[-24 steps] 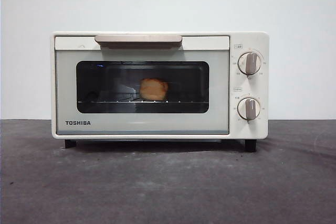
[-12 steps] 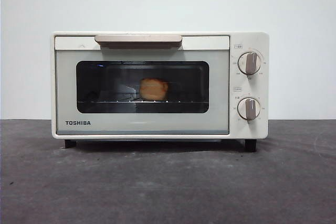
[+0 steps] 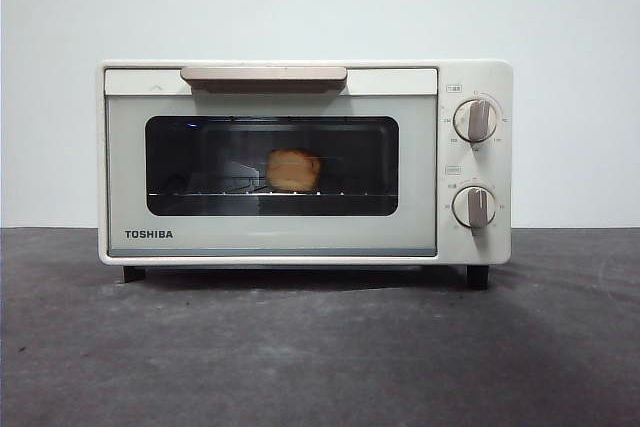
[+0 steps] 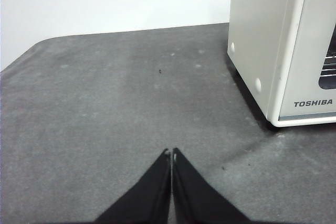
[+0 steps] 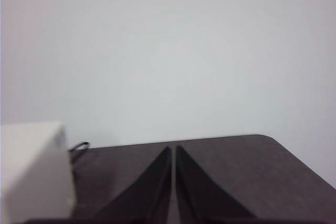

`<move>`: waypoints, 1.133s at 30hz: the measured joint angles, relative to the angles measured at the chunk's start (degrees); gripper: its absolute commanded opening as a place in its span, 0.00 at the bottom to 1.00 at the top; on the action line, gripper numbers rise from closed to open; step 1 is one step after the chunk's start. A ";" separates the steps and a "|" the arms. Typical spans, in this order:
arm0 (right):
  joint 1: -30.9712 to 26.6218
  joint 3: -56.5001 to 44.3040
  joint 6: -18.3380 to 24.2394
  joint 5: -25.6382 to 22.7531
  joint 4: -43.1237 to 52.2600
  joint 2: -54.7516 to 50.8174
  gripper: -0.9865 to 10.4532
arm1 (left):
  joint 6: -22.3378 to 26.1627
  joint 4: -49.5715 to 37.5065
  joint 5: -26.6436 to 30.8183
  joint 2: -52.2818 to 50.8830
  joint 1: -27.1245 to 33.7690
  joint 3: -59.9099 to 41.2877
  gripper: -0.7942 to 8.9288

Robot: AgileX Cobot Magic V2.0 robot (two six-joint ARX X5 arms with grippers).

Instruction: The left arm flap open the oven, the right arm pick bread and place it into oven, the left arm flap close the oven

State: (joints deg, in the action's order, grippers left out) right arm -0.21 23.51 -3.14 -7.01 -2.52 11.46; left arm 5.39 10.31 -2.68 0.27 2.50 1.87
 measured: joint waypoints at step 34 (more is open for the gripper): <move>-2.16 -22.51 -0.74 0.42 -6.95 -11.13 0.09 | 0.00 0.00 0.00 0.00 0.00 0.00 0.10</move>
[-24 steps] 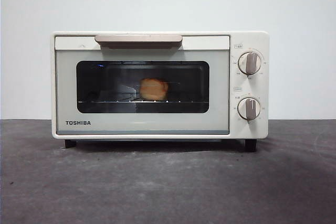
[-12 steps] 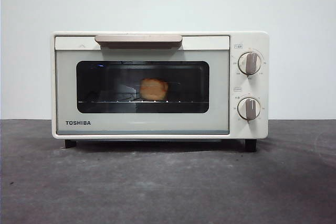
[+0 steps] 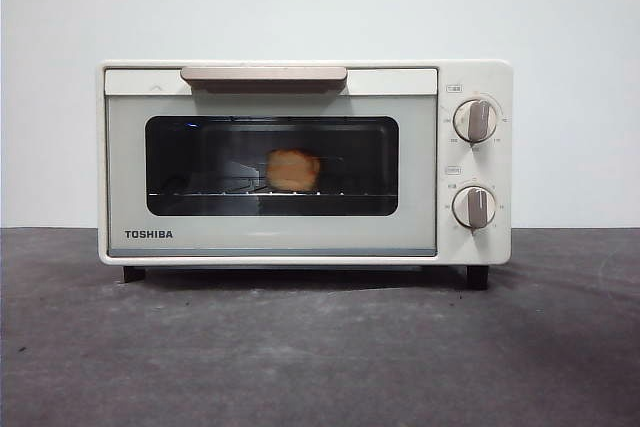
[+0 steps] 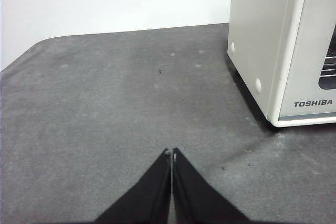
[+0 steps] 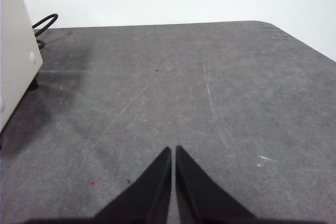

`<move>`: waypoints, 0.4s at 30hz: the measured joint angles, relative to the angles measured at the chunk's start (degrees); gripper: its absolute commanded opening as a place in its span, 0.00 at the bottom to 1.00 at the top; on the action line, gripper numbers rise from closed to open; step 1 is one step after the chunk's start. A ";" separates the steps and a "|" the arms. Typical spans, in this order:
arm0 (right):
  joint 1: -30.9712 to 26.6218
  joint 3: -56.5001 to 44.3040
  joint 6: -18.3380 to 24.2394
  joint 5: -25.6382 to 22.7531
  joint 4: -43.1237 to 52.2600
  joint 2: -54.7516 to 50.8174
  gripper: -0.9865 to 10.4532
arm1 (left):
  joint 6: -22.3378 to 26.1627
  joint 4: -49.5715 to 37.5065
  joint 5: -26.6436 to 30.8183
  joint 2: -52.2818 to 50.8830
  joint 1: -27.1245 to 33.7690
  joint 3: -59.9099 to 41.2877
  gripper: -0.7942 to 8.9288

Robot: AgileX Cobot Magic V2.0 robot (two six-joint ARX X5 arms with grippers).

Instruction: The left arm flap open the oven, the right arm pick bread and place it into oven, the left arm flap close the oven

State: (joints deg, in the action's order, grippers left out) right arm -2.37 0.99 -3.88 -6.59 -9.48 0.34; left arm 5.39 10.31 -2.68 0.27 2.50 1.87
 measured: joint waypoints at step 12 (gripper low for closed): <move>0.00 -0.02 0.00 0.15 0.26 0.00 0.09 | 0.00 0.00 0.00 0.00 0.00 0.00 0.10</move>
